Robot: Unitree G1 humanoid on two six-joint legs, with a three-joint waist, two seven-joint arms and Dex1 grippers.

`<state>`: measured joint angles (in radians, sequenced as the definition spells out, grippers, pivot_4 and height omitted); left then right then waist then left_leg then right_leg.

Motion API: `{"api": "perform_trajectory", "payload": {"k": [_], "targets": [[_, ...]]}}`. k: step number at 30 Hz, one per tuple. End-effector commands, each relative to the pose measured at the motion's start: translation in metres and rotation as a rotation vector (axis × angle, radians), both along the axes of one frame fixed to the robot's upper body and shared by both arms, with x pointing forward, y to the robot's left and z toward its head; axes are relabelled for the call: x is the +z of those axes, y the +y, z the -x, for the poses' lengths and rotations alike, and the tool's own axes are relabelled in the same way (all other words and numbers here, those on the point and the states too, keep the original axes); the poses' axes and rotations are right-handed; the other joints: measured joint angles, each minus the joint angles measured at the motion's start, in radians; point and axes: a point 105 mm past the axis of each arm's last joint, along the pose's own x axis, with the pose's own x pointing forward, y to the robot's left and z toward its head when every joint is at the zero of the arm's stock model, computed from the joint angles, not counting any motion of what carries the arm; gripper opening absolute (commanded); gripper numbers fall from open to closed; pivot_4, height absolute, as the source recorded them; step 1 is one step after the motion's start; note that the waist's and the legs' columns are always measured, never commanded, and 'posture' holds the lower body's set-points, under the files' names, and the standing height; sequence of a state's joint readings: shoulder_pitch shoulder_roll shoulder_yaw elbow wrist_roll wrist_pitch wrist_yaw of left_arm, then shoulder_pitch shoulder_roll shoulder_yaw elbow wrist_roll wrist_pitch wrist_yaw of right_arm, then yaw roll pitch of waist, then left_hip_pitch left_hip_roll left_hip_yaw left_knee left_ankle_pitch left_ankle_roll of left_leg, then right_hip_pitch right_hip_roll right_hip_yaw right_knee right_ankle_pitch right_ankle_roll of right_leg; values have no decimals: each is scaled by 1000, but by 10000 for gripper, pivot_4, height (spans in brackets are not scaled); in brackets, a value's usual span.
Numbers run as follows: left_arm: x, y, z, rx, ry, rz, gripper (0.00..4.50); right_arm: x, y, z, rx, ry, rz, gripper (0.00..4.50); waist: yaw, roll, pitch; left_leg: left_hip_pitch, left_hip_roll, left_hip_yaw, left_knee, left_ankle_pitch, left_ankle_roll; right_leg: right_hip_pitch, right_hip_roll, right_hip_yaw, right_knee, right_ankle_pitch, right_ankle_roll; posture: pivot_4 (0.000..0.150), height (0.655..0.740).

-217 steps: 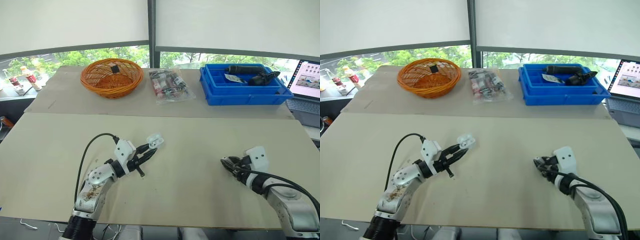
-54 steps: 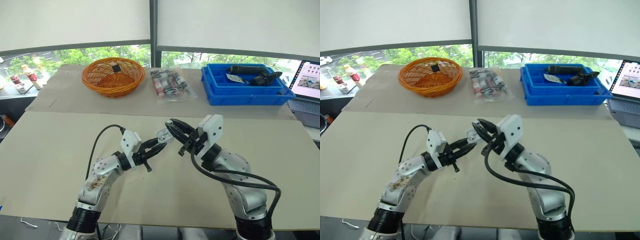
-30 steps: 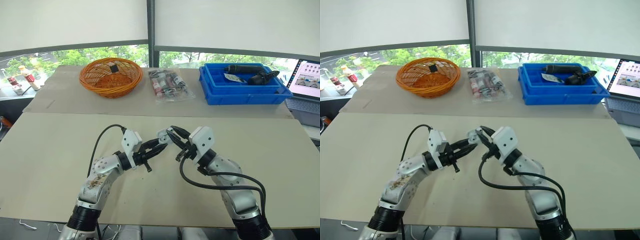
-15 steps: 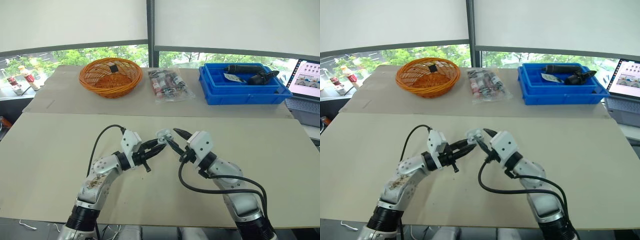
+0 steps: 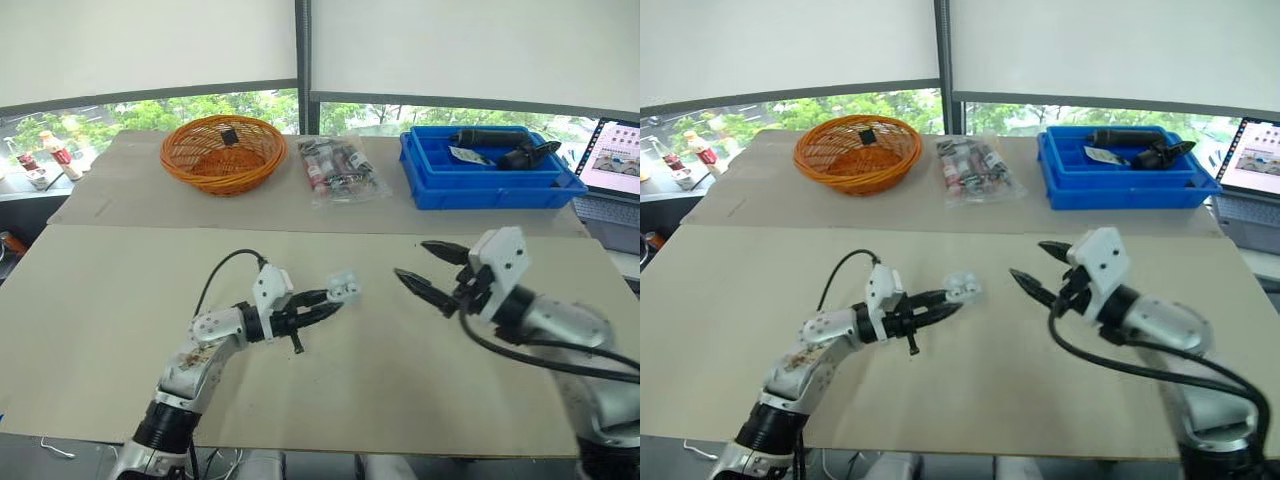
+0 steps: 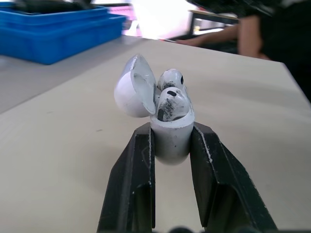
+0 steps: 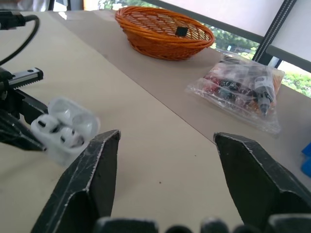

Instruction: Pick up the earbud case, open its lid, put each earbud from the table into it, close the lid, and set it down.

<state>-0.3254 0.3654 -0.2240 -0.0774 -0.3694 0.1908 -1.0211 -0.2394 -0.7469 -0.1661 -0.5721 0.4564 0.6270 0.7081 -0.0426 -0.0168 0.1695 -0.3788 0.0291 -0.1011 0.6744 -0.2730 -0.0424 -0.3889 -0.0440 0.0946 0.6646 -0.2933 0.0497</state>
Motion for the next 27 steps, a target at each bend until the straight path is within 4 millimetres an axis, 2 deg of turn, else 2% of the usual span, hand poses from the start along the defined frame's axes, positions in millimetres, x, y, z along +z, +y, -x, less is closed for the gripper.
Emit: {"api": "perform_trajectory", "payload": {"k": [1, 6, 7, 12, 16, 21, 27], "targets": [[5, -16, 12, -146, -60, -16, 5071, -3, 4, -3, 82, 74, 93, 19143, -2, 0, 0, 0, 0, 0, 0, 0, 0, 0, 0, 0, 0, 0, 0, 1500, 7136], [6, -27, 15, -219, -89, -21, 5071, -18, 20, -2, 209, 225, 164, 1962, 0, 0, 0, -1, 0, 0, 0, 0, 0, 0, 0, 0, -1, 0, 0, 1500, 7136], [6, -28, 15, -222, -91, -20, 5071, -20, 24, -1, 232, 243, 170, 326, 1, 0, 0, -2, 0, 0, 1, 0, 0, -1, 0, 0, -1, 0, 0, 1500, 7136], [6, -29, 14, -219, -98, -21, 5071, -23, 38, 11, 325, 302, 160, 0, 7, 0, 0, -3, 0, 0, 2, 0, 0, -1, 0, 0, -1, 0, 0, 1500, 7136], [4, -27, 12, -199, -98, -27, 5071, -22, 42, 24, 391, 348, 151, 0, 7, 0, 0, -3, 0, 0, 2, 0, 0, -1, 0, 0, 0, 0, 0, 1500, 7136], [2, -24, 7, -171, -90, -33, 5071, -27, 42, 42, 437, 411, 161, 0, 10, 0, 0, -3, 0, -1, 2, 0, 0, -1, 0, -1, 0, 0, 0, 1500, 7136], [5, -24, 2, -135, 19, 5, 5071, -35, 33, 49, 397, 430, 173, 0, 19, 0, 0, -3, 0, -1, 3, 0, 0, -1, 0, -1, 0, 0, 0, 1500, 7136]]}}
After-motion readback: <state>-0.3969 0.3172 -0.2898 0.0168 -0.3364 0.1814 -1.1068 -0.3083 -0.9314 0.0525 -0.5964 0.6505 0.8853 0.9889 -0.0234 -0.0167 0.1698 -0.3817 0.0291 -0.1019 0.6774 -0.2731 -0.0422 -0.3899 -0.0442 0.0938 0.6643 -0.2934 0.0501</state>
